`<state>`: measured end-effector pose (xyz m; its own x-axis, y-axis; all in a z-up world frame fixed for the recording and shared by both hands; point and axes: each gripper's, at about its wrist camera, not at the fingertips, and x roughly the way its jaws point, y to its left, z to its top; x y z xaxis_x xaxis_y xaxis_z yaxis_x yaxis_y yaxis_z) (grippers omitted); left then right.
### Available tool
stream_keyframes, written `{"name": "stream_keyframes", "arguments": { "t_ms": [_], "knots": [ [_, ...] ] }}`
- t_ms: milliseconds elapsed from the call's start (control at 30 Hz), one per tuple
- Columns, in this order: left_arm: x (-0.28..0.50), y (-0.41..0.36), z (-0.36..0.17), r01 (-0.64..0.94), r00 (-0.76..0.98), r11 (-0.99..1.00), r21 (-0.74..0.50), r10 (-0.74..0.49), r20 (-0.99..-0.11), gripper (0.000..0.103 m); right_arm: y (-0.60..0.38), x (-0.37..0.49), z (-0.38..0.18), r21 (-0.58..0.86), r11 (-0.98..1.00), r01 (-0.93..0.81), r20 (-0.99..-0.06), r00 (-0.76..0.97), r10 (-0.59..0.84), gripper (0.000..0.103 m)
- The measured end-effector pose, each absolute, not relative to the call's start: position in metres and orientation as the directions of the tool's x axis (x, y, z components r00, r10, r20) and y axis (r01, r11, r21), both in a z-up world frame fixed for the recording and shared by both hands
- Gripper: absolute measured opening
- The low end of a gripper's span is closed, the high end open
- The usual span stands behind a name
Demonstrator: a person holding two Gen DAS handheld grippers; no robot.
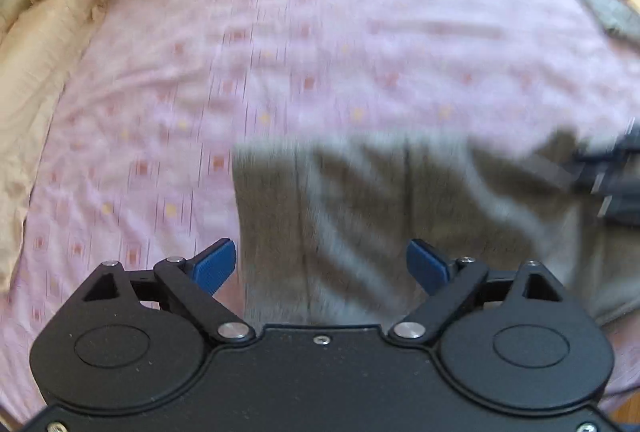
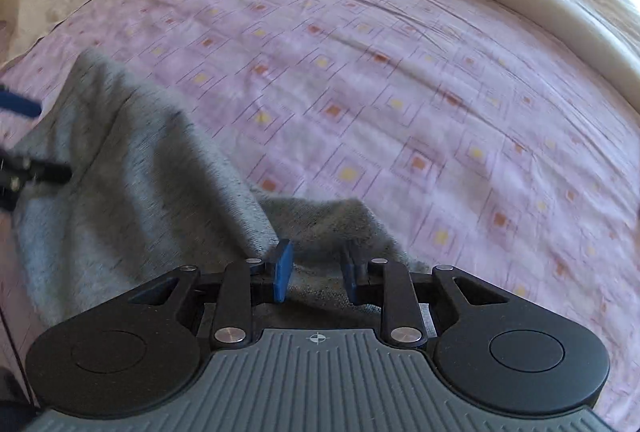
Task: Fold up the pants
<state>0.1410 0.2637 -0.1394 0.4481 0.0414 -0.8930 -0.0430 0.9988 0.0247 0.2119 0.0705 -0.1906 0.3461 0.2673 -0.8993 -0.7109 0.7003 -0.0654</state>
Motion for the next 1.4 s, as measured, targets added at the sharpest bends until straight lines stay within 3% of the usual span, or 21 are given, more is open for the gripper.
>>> {"name": "stream_keyframes", "arguments": {
  "t_ms": [133, 333, 467, 600, 867, 1167, 1400],
  "knots": [
    [0.185, 0.254, -0.123, -0.026, 0.520, 0.999, -0.032, -0.013, -0.854, 0.098, 0.063, 0.185, -0.187, -0.073, 0.701, -0.710, -0.896, 0.355, 0.267, 0.026],
    [0.245, 0.226, -0.156, 0.004, 0.473, 0.999, -0.032, -0.030, -0.881, 0.097, 0.062, 0.180, -0.189, -0.079, 0.731, -0.677, -0.889, 0.380, 0.256, 0.026],
    [0.224, 0.216, -0.181, 0.065, 0.402, 0.998, 0.006, -0.021, -0.916, 0.097, 0.061, 0.180, -0.191, -0.076, 0.729, -0.680, -0.888, 0.379, 0.261, 0.026],
    [0.174, 0.202, -0.179, 0.182, 0.511, 0.977, 0.112, 0.003, -0.859, 0.098, 0.059, 0.181, -0.190, -0.075, 0.705, -0.705, -0.893, 0.363, 0.267, 0.026],
    [0.159, 0.196, -0.177, 0.158, 0.559, 0.978, 0.136, 0.025, -0.829, 0.099, 0.046, 0.199, -0.153, -0.092, 0.712, -0.696, -0.829, 0.449, 0.333, 0.027],
    [0.152, 0.195, -0.179, 0.174, 0.574, 0.973, 0.148, 0.022, -0.819, 0.100, 0.054, 0.292, -0.185, 0.103, 0.745, -0.659, -0.902, 0.254, 0.350, 0.027],
    [0.151, 0.195, -0.180, 0.177, 0.576, 0.973, 0.148, 0.020, -0.817, 0.100, 0.048, 0.272, -0.199, 0.236, 0.685, -0.689, -0.931, 0.043, 0.363, 0.029]
  ]
}}
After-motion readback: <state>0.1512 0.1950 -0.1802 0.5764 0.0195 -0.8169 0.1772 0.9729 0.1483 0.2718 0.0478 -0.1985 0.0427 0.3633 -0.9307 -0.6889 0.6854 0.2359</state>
